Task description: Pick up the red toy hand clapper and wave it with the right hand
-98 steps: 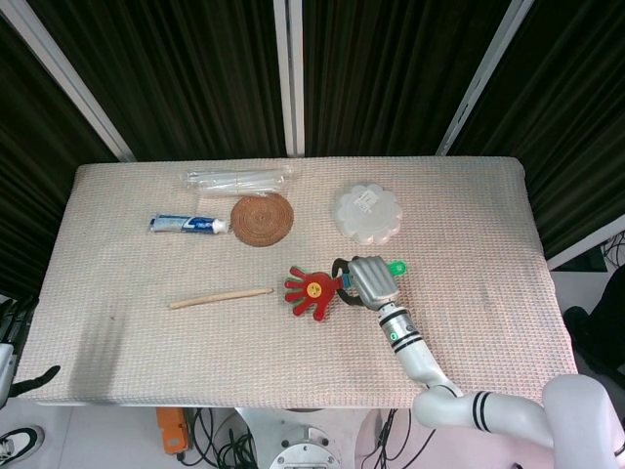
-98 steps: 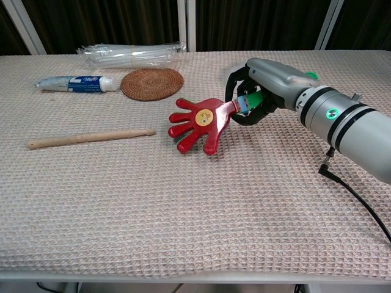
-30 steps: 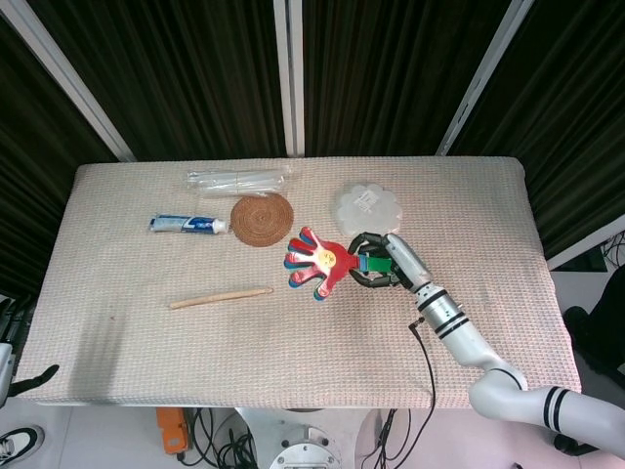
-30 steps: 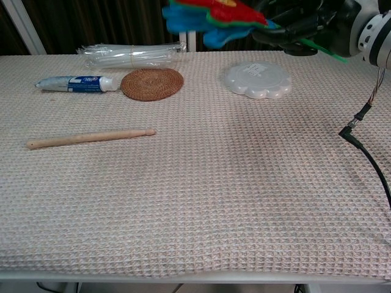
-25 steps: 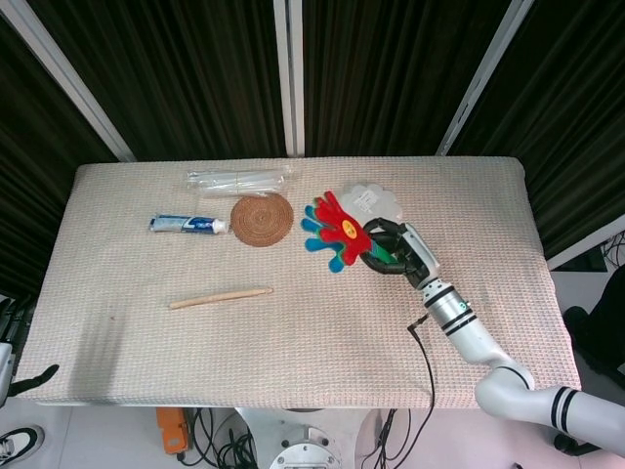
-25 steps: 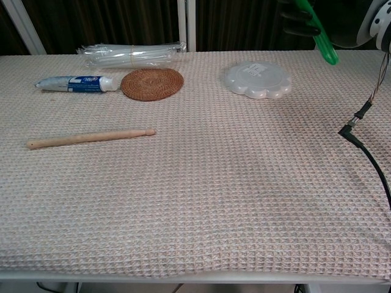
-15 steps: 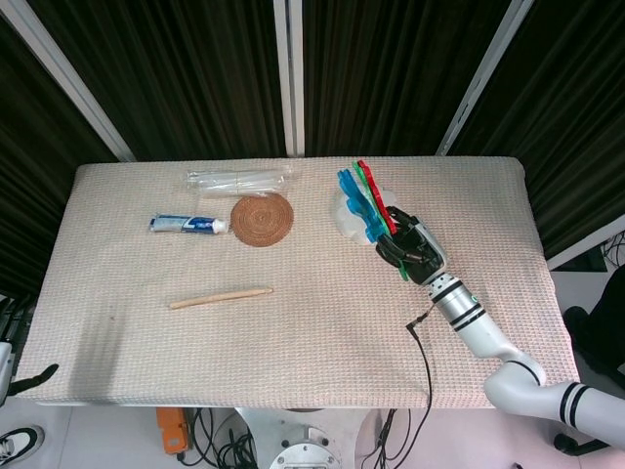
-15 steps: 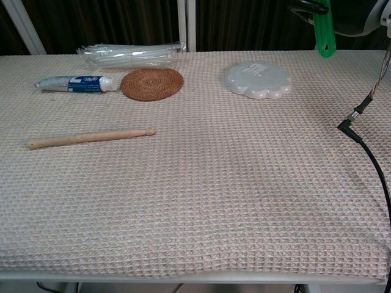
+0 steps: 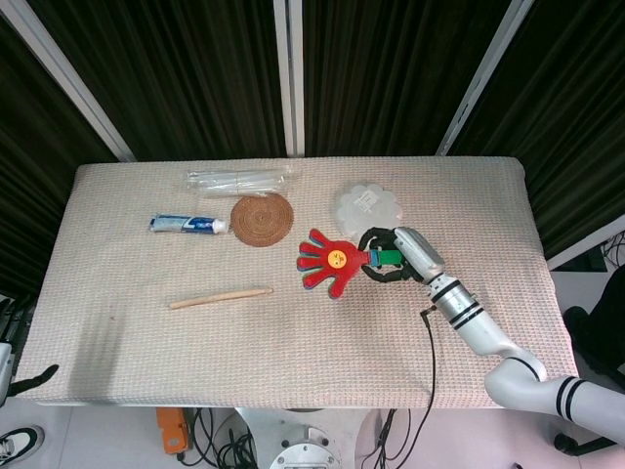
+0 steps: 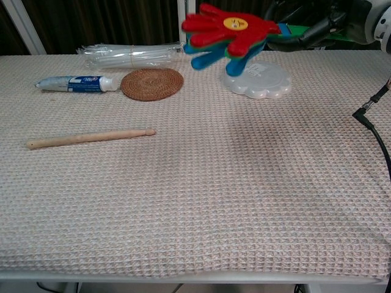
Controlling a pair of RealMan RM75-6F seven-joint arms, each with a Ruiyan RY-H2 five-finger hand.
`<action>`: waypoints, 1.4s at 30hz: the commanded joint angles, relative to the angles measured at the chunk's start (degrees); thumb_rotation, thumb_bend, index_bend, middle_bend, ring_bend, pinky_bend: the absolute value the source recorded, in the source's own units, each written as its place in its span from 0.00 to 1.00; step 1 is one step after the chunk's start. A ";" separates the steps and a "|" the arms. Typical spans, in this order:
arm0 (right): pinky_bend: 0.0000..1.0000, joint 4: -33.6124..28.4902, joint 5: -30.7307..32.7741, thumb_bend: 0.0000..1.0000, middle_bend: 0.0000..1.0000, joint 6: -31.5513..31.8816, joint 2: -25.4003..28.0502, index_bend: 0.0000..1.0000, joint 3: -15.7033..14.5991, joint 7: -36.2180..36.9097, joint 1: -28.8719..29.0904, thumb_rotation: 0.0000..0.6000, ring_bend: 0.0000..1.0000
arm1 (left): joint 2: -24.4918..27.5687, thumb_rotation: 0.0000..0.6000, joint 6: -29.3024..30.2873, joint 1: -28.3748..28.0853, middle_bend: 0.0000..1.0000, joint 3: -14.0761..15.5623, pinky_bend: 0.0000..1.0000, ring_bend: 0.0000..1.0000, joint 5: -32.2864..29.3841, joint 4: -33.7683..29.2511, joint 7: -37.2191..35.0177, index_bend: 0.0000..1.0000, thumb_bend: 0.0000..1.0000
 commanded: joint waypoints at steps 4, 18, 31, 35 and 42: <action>1.00 -5.18 17.59 0.51 0.86 1.19 0.11 1.00 -1.82 -43.68 1.60 1.00 0.89 | -0.01 1.00 0.15 -0.05 0.03 -0.11 0.03 0.00 0.06 -0.18 0.33 0.04 0.10; 1.00 -12.27 13.14 0.50 0.86 3.20 0.29 1.00 10.65 24.06 -6.34 1.00 0.89 | -0.10 1.00 -0.16 -0.06 0.03 -0.11 0.03 0.00 -0.21 0.05 0.10 0.04 0.10; 1.00 -8.51 4.43 0.50 0.86 -2.47 4.11 1.00 12.88 62.99 -9.38 1.00 0.89 | -0.20 1.00 -0.23 -0.18 0.03 -0.14 0.03 0.00 -0.12 0.20 0.00 0.04 0.10; 1.00 -6.20 1.84 0.50 0.86 -1.62 3.34 1.00 10.32 58.95 -7.86 1.00 0.89 | -0.13 1.00 -0.28 -0.20 0.03 -0.16 0.03 0.00 -0.20 0.15 0.03 0.04 0.09; 1.00 -0.13 -4.03 0.49 0.86 0.40 0.36 1.00 2.91 23.02 -3.80 1.00 0.89 | -0.22 1.00 -0.58 -0.30 0.03 -0.14 0.03 0.00 -0.30 0.24 -0.06 0.04 0.10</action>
